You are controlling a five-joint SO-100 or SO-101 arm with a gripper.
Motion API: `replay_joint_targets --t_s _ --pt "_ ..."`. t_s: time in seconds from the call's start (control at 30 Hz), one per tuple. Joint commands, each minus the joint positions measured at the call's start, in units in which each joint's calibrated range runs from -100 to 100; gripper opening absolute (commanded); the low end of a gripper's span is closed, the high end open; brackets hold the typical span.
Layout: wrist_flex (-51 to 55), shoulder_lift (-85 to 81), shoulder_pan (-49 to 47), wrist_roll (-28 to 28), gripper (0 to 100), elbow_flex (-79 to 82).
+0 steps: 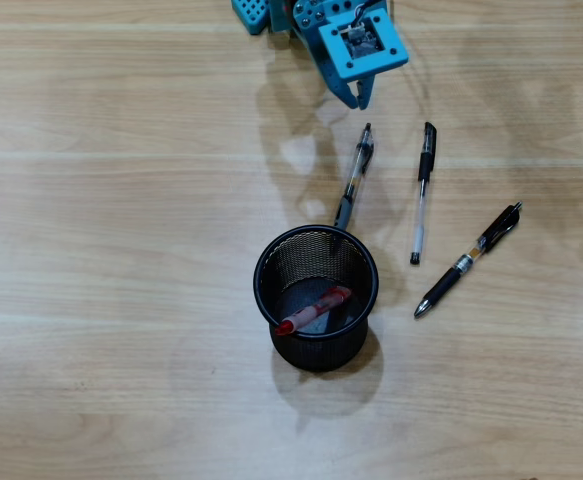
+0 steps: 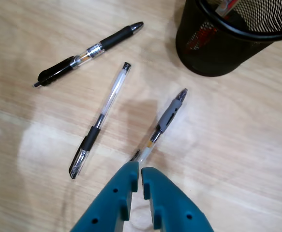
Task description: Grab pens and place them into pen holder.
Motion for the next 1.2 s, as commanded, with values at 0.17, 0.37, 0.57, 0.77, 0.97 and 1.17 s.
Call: replay_joint_targets --t_s 0.17,0.37,0.57,0.77,0.97,1.17 --pt "1.09 5.15 -1.82 -1.11 3 -7.97" --pt "10.02 16.27 -4.29 -5.62 3 -18.83" --pt "10.11 22.13 -4.29 -6.30 3 -21.64" --pt "10.02 25.70 -4.65 -8.23 12 -21.64" --pt "10.02 29.95 -5.02 -10.17 15 -21.64" --pt "10.02 33.34 -4.29 -10.38 15 -21.19"
